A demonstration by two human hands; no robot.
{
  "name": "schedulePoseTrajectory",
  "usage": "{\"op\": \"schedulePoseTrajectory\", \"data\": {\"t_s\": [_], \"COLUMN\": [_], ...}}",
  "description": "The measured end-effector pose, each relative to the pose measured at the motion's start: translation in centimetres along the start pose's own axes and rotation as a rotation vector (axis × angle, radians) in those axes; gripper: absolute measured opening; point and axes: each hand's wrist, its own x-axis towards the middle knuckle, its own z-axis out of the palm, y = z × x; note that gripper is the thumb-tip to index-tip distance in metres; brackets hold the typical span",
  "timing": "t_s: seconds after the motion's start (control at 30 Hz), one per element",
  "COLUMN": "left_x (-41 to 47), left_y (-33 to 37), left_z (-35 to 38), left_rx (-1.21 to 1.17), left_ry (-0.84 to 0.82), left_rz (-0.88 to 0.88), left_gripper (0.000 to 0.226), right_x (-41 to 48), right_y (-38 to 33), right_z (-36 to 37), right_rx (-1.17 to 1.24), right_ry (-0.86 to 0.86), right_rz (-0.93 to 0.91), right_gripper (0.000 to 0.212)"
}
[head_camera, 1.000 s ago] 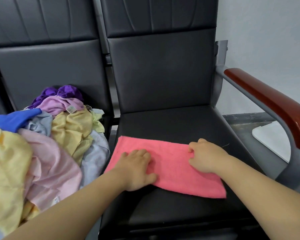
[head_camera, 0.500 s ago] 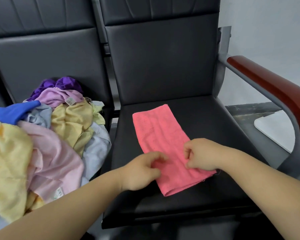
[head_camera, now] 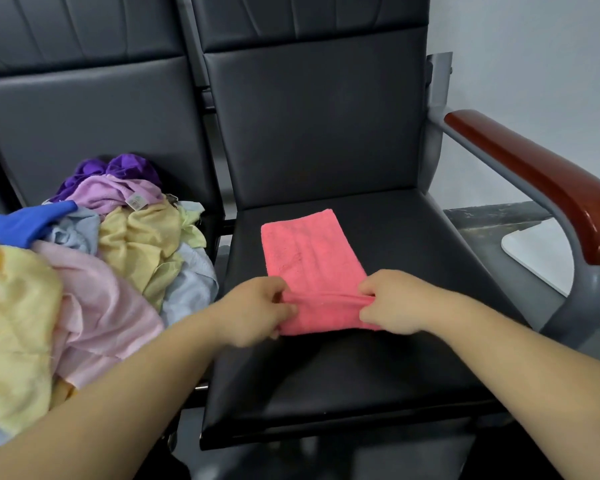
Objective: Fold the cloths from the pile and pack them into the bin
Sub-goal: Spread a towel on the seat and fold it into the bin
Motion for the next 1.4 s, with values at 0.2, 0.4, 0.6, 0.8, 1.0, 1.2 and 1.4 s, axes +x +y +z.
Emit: {"op": "schedulePoseTrajectory", "data": {"t_s": [0.2,0.4,0.6,0.8,1.0,1.2,1.4], "left_x": [-1.6,0.8,4.8,7.1,5.8,5.1,3.7], "left_y": [-0.8,-1.1,-1.6,-3.7,-3.0,-1.6,4.9], "left_z": [-3.1,-2.4,-1.8,-0.5,0.1,-1.5,-3.1], "left_rx": [-0.407,-0.454,-0.418,-0.199,0.056,-0.522,-0.604], "left_ry": [-0.359,0.043,0.327,0.454,0.107,0.179,0.216], "left_rz": [-0.299,-0.21,-0.125,-0.255,-0.305,-0.309,-0.001], "left_gripper": [0.02,0.014,0.007,0.046,0.027,0.008,0.017], "right_x": [-0.6,1.9,4.8,6.9,6.2,5.5,-0.7], "right_y": [0.6,0.5,0.2,0.9,0.8,-1.5,-0.3], "right_z": [-1.5,-1.7,-1.2,-0.7,-0.7,0.0,-7.8], "right_rx": [0.727,0.845,0.771,0.421,0.27,0.715,0.422], "right_ry": [-0.321,-0.035,0.226,0.199,-0.029,0.123,0.467], "right_rz": [0.104,0.171,0.18,0.289,0.354,0.198,-0.049], "right_gripper": [0.014,0.017,0.012,0.043,0.044,0.016,0.02]}}
